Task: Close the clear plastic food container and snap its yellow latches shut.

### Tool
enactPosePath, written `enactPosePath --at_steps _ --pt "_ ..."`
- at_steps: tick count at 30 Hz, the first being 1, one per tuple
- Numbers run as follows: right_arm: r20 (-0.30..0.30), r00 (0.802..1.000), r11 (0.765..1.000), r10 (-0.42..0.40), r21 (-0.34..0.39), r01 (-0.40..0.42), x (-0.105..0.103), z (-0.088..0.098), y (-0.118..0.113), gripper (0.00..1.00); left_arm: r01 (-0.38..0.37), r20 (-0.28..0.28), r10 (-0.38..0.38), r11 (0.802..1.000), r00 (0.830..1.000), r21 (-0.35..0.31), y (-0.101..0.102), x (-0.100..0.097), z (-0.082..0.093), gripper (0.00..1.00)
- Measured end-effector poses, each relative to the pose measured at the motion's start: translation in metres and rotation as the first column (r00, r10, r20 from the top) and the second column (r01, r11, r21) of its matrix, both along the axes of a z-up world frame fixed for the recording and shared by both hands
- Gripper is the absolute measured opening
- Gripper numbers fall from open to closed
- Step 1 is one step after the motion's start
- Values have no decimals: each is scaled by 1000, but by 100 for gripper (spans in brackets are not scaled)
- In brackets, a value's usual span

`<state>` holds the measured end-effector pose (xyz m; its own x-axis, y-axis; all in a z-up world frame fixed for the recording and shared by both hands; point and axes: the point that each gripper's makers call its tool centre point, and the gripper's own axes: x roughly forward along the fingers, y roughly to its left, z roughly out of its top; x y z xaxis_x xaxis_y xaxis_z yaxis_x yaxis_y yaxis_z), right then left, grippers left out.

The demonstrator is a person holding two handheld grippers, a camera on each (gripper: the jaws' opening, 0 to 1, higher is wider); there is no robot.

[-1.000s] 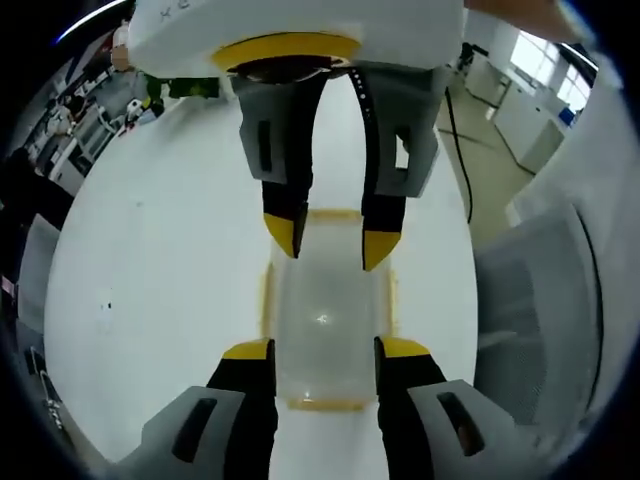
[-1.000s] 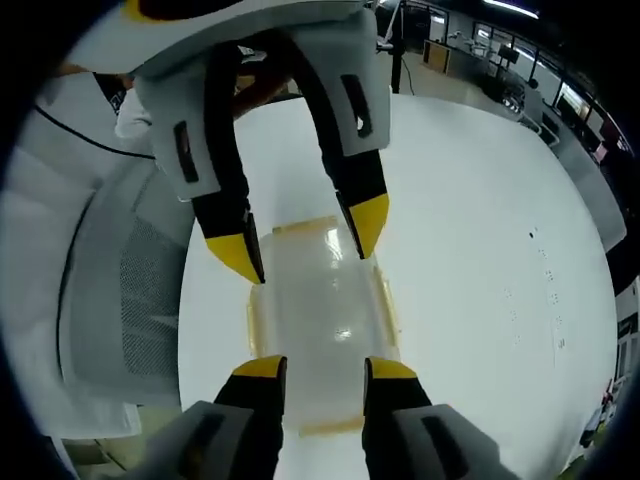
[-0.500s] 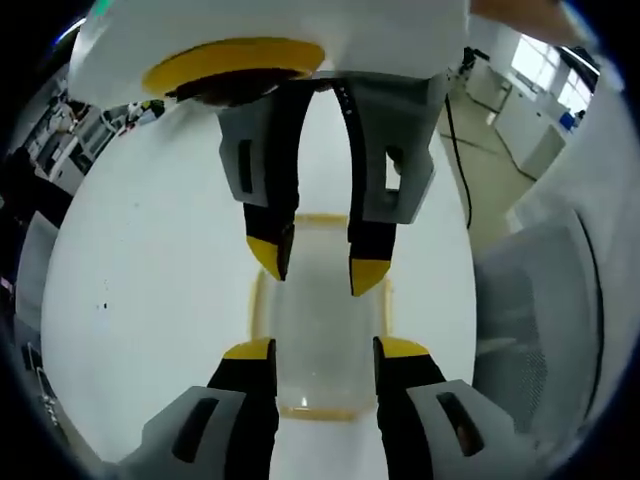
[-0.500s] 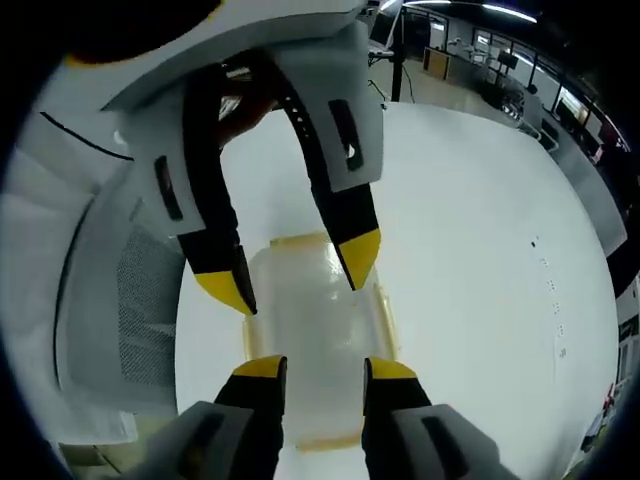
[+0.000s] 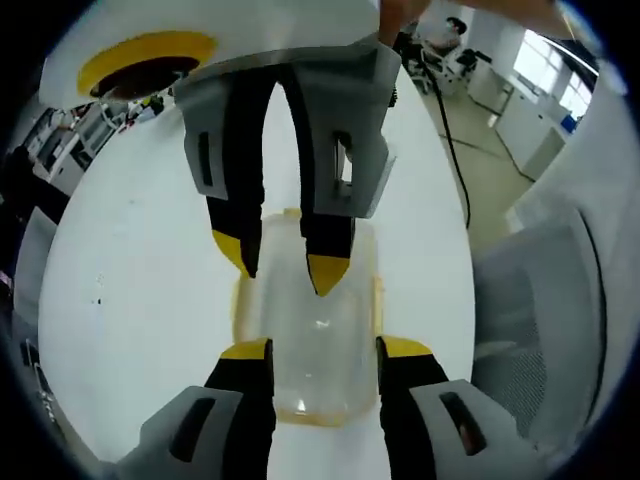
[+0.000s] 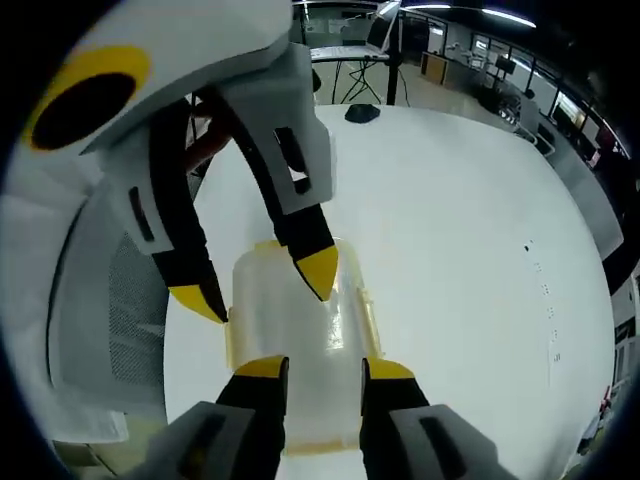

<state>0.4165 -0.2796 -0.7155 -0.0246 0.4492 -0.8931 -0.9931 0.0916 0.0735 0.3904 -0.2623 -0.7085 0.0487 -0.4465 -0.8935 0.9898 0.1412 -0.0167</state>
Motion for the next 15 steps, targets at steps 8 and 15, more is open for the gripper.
enactPosePath --at_steps 8,15 --pt "-9 1000 1000 -2 4 2 0 -1 1 25 -17 1 17 1000 1000 -11 -3 2 -1 41" --pt "-5 1000 1000 -6 12 6 1 2 1 25 -36 -3 36 999 999 -40 -3 12 9 36"
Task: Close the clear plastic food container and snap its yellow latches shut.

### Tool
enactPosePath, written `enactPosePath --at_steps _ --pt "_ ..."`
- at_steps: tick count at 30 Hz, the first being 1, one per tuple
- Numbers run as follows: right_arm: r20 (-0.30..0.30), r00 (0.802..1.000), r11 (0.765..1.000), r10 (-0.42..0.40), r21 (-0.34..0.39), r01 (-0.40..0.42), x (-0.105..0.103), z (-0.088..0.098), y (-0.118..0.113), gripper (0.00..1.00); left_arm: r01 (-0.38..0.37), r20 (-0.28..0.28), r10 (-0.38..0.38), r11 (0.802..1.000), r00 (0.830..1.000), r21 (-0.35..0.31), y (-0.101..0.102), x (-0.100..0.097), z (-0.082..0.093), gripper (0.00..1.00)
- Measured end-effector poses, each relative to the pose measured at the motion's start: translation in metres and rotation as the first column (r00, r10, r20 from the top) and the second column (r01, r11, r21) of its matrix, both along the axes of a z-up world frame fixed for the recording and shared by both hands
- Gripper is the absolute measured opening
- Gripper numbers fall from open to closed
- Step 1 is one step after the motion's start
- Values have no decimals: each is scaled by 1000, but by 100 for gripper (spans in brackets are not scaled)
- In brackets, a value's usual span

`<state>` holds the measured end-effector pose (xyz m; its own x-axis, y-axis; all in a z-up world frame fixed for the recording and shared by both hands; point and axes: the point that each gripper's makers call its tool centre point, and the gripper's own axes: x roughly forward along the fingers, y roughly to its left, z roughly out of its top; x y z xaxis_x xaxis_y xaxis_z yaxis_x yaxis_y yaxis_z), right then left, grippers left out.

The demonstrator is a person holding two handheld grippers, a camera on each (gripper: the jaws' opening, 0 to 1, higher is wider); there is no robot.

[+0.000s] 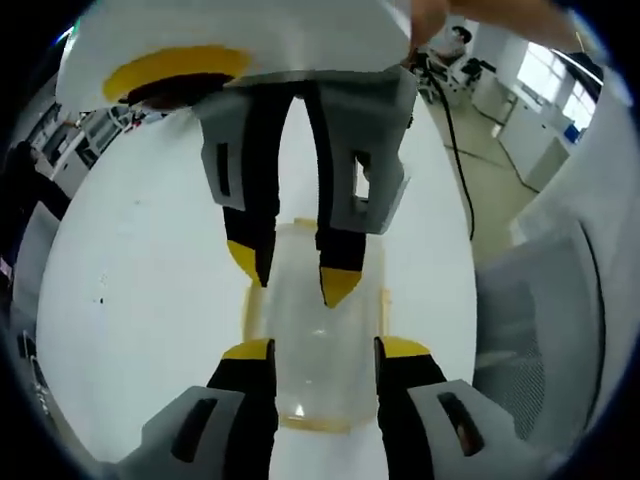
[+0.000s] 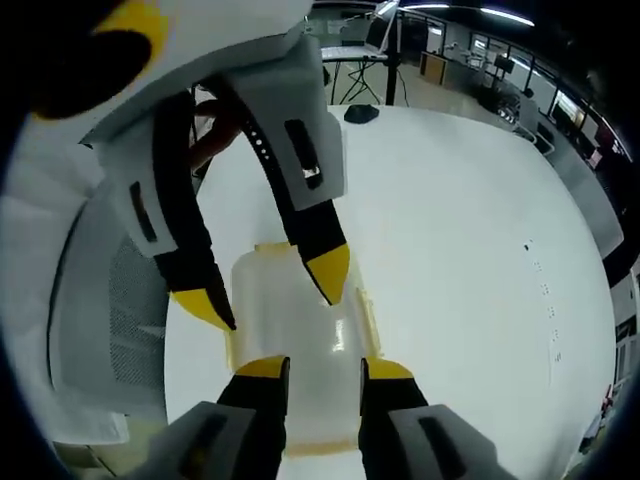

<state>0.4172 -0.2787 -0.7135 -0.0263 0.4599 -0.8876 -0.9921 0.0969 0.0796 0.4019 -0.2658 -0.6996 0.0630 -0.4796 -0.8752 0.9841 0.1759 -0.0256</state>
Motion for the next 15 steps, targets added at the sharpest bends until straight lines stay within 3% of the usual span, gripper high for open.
enactPosePath --at_steps 7,15 --pt "-5 1000 1000 -1 -2 1 -1 -2 1 24 18 9 -18 999 1000 35 2 -3 -9 36" --pt "-7 1000 1000 -8 -4 7 2 -3 -1 24 17 3 -17 999 1000 29 -1 -6 -10 37"
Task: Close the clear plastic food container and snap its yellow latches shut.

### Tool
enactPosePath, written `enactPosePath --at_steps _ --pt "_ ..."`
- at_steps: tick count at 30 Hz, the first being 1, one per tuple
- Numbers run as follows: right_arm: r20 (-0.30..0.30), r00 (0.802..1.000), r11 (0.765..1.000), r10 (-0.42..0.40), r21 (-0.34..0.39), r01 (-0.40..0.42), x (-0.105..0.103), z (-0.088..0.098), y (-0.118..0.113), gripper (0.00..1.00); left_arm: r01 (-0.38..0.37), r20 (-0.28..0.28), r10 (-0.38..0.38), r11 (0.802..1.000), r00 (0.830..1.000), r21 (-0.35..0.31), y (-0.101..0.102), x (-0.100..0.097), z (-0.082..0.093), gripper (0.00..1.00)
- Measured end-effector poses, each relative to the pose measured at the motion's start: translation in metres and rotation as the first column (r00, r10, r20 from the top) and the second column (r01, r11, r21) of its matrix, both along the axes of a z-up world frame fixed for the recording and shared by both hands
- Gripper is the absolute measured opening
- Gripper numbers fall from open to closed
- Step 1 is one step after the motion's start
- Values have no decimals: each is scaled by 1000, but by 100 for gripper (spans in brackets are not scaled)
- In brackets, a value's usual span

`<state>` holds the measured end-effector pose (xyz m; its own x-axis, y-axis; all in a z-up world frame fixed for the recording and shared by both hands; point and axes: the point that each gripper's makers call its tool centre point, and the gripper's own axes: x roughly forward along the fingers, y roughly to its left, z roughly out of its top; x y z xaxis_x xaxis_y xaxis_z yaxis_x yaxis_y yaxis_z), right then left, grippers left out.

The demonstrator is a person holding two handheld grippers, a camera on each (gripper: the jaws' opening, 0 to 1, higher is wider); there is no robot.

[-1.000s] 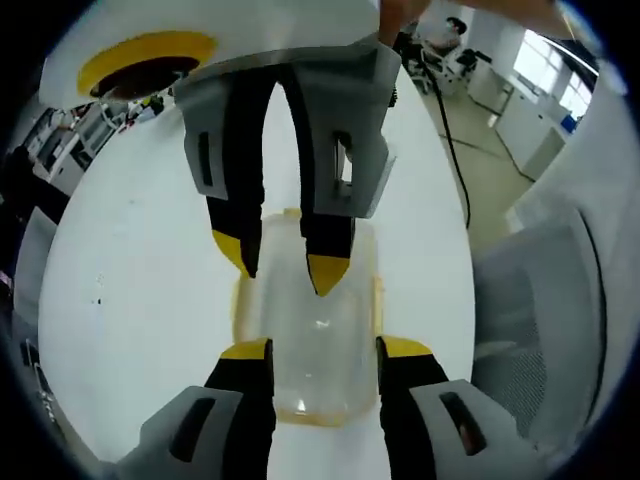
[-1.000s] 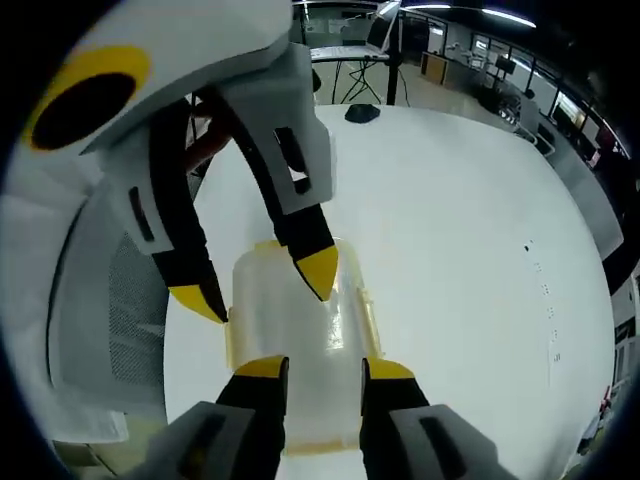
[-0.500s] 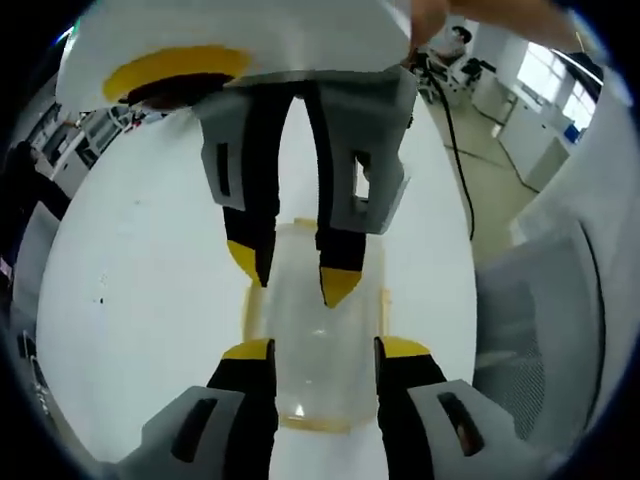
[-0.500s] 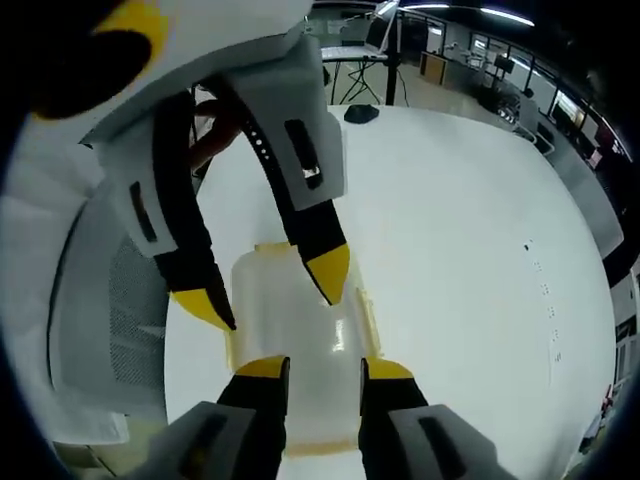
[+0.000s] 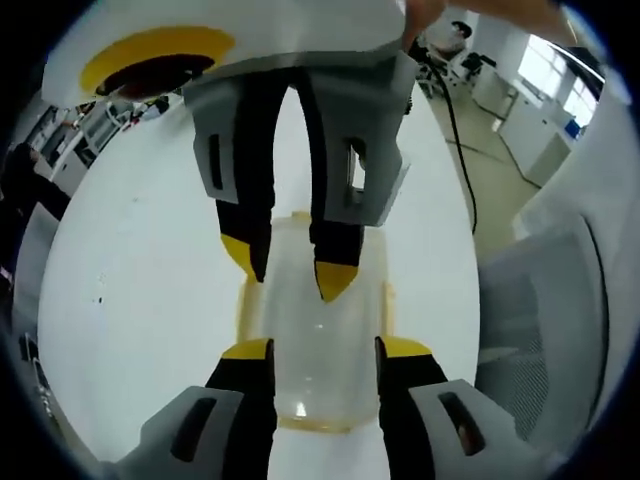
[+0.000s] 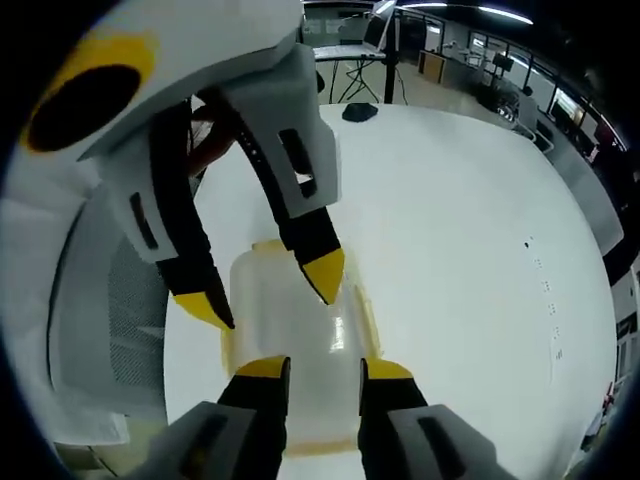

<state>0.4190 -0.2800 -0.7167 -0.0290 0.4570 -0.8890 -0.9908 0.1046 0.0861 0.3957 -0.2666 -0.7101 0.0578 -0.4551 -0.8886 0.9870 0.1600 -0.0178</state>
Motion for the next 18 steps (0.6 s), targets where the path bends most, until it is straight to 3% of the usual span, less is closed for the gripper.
enactPosePath --at_steps 18 --pt "-4 1000 1000 9 -17 -10 7 -5 2 25 -6 -9 6 1000 1000 -10 1 -15 -4 41"
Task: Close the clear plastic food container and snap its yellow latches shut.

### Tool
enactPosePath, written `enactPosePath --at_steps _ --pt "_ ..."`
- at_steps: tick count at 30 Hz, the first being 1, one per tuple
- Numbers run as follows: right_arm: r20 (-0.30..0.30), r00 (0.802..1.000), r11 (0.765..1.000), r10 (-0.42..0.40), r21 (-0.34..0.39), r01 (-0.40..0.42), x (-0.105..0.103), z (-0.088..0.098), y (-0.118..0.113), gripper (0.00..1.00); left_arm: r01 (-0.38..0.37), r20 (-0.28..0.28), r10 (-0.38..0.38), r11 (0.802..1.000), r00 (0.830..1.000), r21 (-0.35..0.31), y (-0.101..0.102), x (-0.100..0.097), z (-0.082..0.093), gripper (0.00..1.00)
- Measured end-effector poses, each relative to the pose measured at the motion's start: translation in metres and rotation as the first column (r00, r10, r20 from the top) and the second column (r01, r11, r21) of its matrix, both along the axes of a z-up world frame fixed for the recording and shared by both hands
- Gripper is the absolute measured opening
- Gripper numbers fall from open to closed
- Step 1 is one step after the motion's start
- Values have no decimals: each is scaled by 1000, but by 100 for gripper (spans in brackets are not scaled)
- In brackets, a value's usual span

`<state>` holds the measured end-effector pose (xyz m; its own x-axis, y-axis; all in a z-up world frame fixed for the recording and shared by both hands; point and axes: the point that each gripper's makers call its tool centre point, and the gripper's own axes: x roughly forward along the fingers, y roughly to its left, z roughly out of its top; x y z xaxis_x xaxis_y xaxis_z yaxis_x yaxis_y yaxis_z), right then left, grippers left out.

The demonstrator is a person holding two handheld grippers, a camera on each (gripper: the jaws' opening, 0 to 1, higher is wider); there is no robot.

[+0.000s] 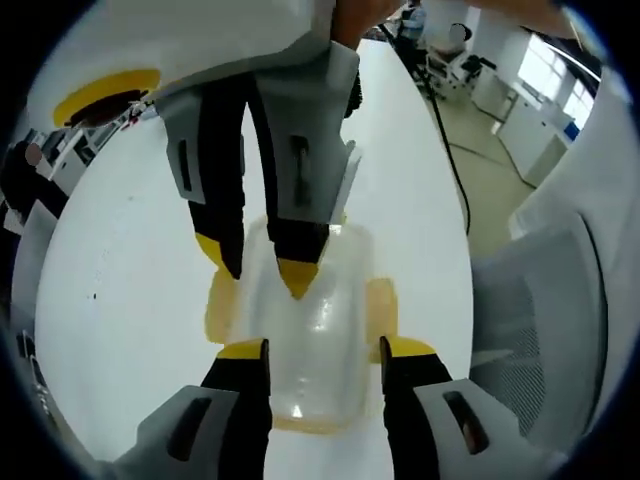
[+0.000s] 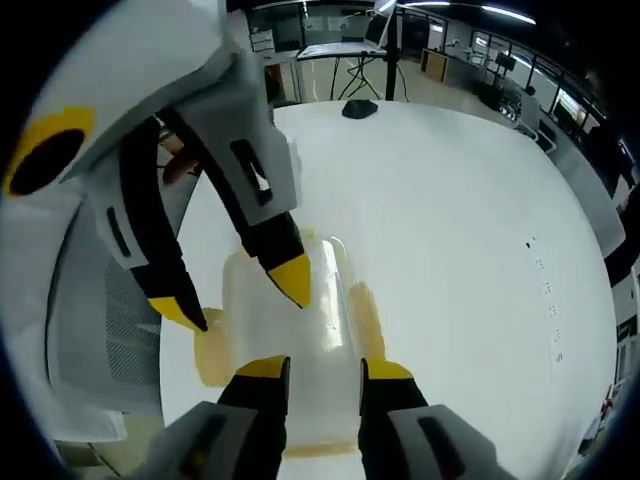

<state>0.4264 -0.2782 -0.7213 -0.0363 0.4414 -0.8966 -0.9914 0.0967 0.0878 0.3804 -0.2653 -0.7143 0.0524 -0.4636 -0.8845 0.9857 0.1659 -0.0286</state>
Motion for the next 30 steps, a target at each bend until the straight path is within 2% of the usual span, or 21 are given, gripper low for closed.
enactPosePath --at_steps 15,17,18,21,30 --pt "-18 1000 1000 8 -5 -8 8 -3 2 28 -5 24 5 1000 1000 10 1 -12 -9 44" --pt "-28 1000 1000 8 -7 -9 6 -4 3 29 12 34 -13 999 999 37 3 -14 -13 43" --pt "-32 999 1000 11 -8 -11 6 -5 3 30 24 52 -25 999 998 33 1 -14 -12 43" --pt "-38 999 1000 18 -18 -19 5 -8 2 32 14 49 -15 999 999 29 -1 -15 -11 44" --pt "-67 997 999 31 -23 -32 5 -12 3 36 26 124 -32 998 992 50 -2 -15 -16 46"
